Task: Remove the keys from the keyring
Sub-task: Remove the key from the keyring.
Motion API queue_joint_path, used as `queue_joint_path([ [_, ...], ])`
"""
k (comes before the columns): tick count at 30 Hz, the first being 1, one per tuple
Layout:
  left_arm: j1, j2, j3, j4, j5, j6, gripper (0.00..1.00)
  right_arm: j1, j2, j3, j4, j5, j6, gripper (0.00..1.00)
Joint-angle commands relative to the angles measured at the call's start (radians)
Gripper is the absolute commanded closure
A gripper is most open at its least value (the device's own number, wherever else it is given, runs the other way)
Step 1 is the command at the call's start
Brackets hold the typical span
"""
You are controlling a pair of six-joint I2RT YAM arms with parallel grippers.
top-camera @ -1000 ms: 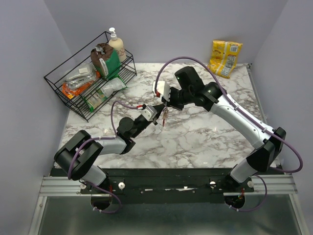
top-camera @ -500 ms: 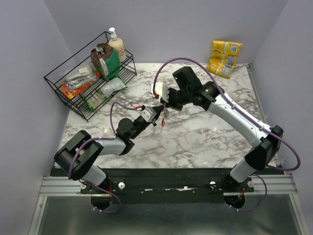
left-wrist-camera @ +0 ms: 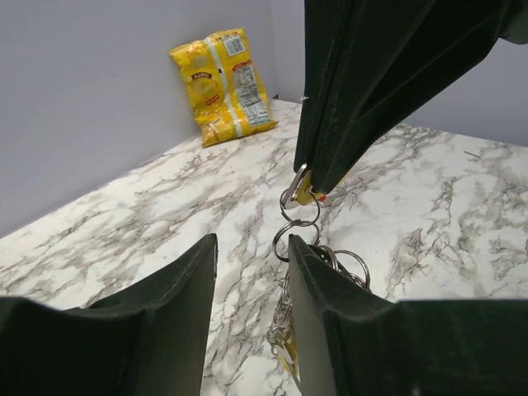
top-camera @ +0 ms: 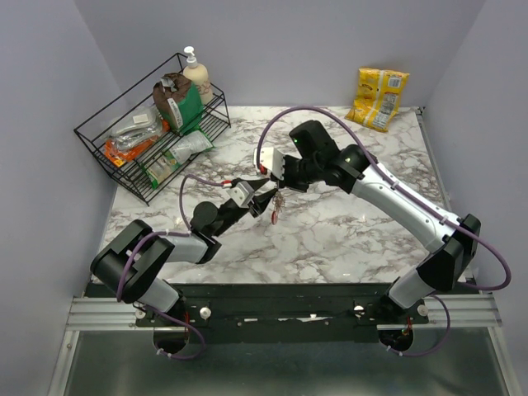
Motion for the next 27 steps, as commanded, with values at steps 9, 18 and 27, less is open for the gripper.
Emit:
queue_joint_path([
  [9, 0.042, 0.003, -0.044, 0.259, 0.102, -0.094, 0.41, 0.007, -0.045, -0.005, 0.059, 0.072, -0.027, 0.99],
  [18, 0.059, 0.013, -0.047, 0.307, 0.156, -0.139, 0.39, 0.005, -0.043, -0.011, 0.065, 0.077, -0.04, 0.99],
  [27, 0.109, -0.015, -0.044, 0.311, 0.141, -0.159, 0.38, 0.004, -0.056, -0.019, 0.019, 0.054, -0.13, 0.99],
])
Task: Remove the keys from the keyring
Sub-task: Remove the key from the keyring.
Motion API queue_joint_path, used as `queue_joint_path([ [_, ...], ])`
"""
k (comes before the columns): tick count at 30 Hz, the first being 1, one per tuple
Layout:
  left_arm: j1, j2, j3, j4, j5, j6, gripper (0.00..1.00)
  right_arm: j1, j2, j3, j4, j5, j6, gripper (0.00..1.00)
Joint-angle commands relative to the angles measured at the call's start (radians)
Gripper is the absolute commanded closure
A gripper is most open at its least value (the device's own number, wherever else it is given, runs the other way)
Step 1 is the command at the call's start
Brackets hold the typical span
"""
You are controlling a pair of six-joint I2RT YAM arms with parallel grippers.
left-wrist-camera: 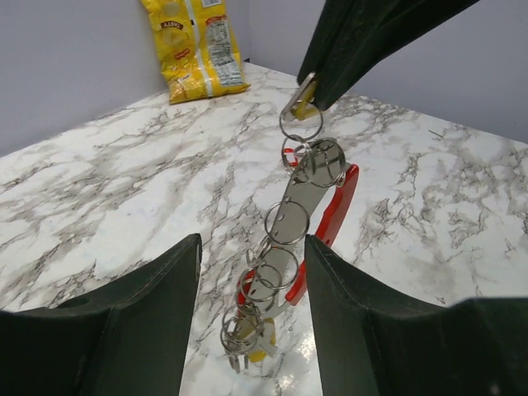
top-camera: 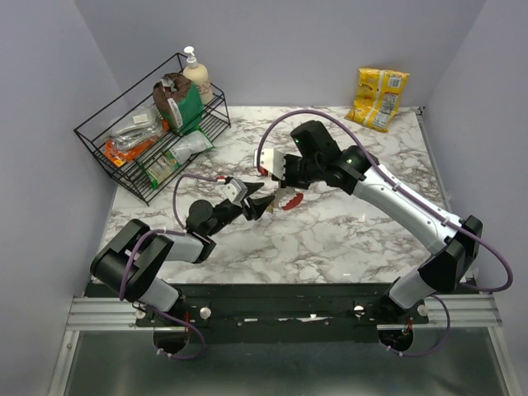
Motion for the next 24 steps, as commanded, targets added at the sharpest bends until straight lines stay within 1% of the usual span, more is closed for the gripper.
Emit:
queue_joint_path([
  [1, 0.039, -0.025, -0.009, 0.342, 0.013, -0.025, 0.38, 0.002, -0.049, 0.002, -0.018, -0.008, -0.076, 0.99],
  [6, 0.076, -0.034, 0.0, 0.342, 0.013, -0.04, 0.37, 0.002, -0.054, 0.031, -0.129, -0.088, -0.158, 0.99],
  [9, 0.08, -0.034, 0.008, 0.342, 0.025, -0.053, 0.36, 0.002, -0.057, 0.052, -0.205, -0.148, -0.207, 0.99],
  [13, 0.08, -0.019, 0.022, 0.342, 0.058, -0.086, 0.33, 0.005, -0.057, 0.071, -0.262, -0.212, -0.247, 0.98],
  [16, 0.08, -0.007, 0.037, 0.342, 0.127, -0.135, 0.31, 0.008, -0.053, 0.086, -0.292, -0.237, -0.268, 0.98],
  [21, 0.079, 0.026, 0.093, 0.342, 0.279, -0.275, 0.3, 0.019, -0.03, 0.111, -0.324, -0.262, -0.296, 0.98],
  [24, 0.079, 0.04, 0.12, 0.344, 0.316, -0.333, 0.3, 0.027, -0.022, 0.121, -0.338, -0.266, -0.305, 0.98],
])
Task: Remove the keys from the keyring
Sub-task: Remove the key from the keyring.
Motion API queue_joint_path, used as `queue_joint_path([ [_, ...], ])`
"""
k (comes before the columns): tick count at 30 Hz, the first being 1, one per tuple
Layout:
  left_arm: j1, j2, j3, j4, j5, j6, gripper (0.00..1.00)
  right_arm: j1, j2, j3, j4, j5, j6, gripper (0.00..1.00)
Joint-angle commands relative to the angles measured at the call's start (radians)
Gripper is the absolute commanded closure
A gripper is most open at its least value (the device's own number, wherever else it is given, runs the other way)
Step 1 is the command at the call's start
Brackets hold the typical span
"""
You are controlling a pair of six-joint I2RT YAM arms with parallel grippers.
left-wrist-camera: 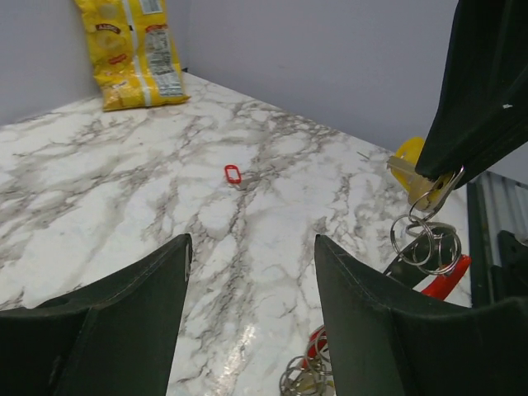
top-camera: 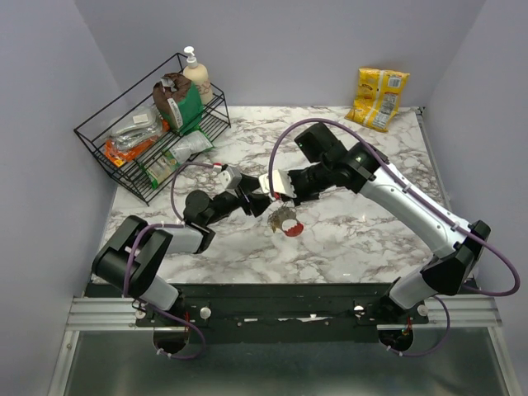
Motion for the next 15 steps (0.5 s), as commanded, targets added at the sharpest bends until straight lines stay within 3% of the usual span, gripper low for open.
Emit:
queue_joint_path([
  [1, 0.003, 0.024, 0.049, 0.344, 0.147, -0.131, 0.3, 0.019, 0.002, 0.05, -0.051, -0.049, -0.038, 0.98],
  [15, -0.003, 0.007, 0.088, 0.346, 0.273, -0.225, 0.33, 0.019, 0.025, 0.073, 0.052, 0.056, -0.012, 0.98],
])
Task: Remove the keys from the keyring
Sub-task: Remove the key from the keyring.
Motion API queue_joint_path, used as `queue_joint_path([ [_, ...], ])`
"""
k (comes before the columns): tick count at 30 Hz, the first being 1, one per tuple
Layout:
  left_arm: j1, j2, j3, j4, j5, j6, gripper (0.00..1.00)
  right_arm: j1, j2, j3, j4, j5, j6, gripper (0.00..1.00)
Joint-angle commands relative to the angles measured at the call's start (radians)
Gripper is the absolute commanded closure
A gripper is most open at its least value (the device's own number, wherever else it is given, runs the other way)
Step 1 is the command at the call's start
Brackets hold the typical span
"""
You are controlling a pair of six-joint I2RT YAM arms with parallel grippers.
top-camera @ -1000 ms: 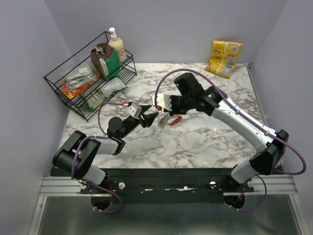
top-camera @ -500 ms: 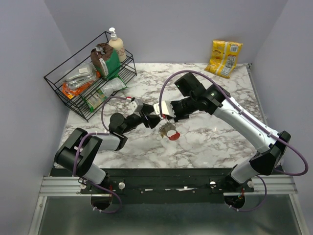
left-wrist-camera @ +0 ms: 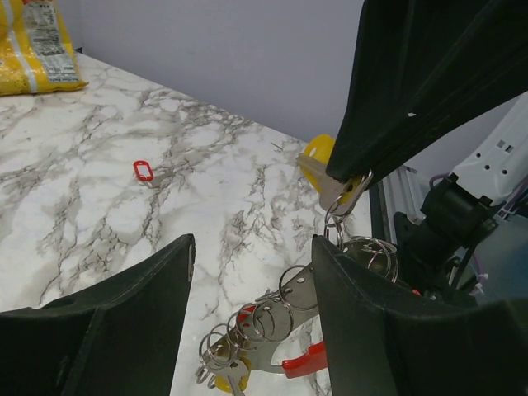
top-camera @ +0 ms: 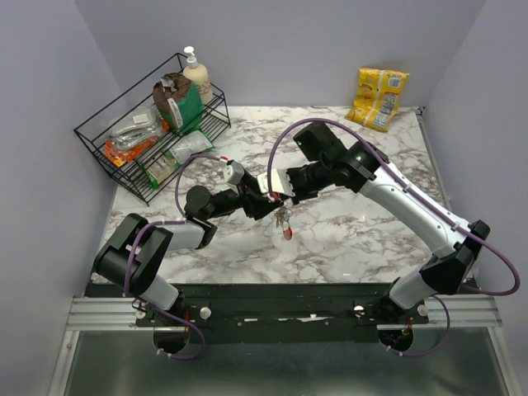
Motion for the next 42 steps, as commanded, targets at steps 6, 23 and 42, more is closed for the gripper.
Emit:
queue_joint_path([
  [6, 0.017, -0.032, 0.028, 0.344, 0.106, -0.03, 0.34, 0.006, 0.02, 0.056, 0.068, 0.051, 0.023, 0.98],
  [23, 0.033, -0.062, 0.032, 0.343, 0.134, -0.044, 0.34, 0.006, 0.037, 0.074, 0.052, 0.002, 0.038, 0.97],
  [42, 0.143, -0.07, 0.06, 0.344, 0.229, -0.007, 0.34, 0.012, 0.022, 0.084, -0.043, -0.032, 0.004, 0.97],
])
